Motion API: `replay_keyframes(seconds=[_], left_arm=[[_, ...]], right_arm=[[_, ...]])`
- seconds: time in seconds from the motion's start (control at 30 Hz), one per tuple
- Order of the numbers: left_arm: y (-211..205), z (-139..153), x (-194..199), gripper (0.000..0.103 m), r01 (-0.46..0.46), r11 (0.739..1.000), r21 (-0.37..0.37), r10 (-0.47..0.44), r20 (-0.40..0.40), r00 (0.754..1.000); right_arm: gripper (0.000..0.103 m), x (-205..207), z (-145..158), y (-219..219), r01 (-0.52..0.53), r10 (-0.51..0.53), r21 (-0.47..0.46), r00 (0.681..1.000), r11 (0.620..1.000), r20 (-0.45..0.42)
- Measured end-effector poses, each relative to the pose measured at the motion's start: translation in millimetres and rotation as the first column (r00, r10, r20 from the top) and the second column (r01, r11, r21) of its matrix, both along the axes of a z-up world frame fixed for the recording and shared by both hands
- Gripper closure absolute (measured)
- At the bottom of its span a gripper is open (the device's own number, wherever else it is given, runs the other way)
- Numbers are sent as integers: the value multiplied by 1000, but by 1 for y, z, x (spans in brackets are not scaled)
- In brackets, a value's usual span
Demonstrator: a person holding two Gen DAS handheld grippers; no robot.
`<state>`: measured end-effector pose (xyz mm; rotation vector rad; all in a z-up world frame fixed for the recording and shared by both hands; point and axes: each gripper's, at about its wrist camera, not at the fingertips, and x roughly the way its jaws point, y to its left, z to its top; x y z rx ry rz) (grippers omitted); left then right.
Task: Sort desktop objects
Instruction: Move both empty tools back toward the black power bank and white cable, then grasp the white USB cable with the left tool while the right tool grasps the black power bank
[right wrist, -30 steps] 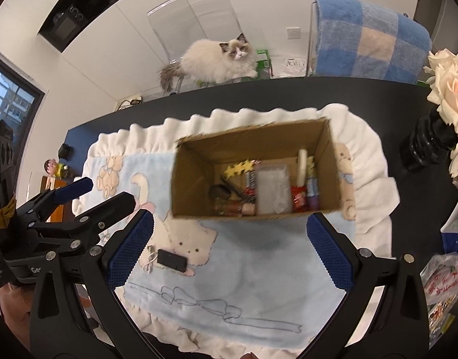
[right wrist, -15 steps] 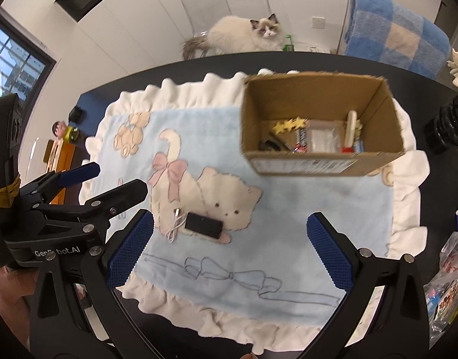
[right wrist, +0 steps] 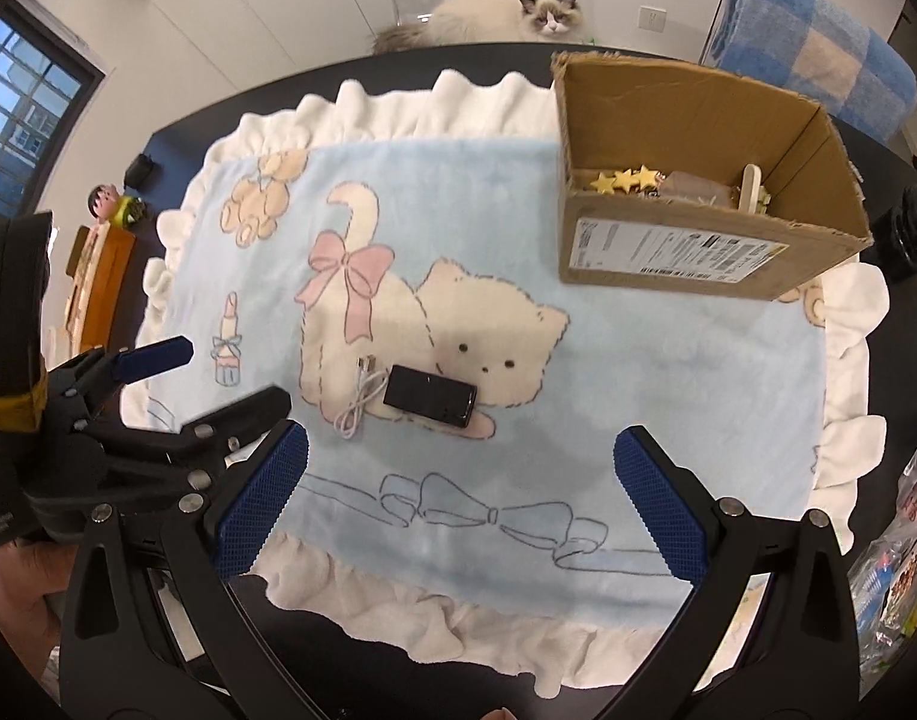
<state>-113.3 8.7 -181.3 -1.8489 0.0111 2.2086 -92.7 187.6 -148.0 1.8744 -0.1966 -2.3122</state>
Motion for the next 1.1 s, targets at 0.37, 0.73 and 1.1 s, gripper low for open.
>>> replay_keyframes(seconds=[0.37, 0.73, 1.1], left_arm=[[5, -54, 10, 1, 50, 999, -18, -49, 63, 997], [-2, -100, 3, 1, 54, 993, -106, -44, 96, 994], [0, -119, 2, 21, 81, 988, -135, -64, 124, 990]], right_arm=[[0, -1, -36, -13, -24, 23, 34, 999, 999, 47], [0, -8, -92, -17, -90, 81, 82, 991, 993, 104], [9, -21, -121, -46, -238, 219, 165, 968, 957, 123]])
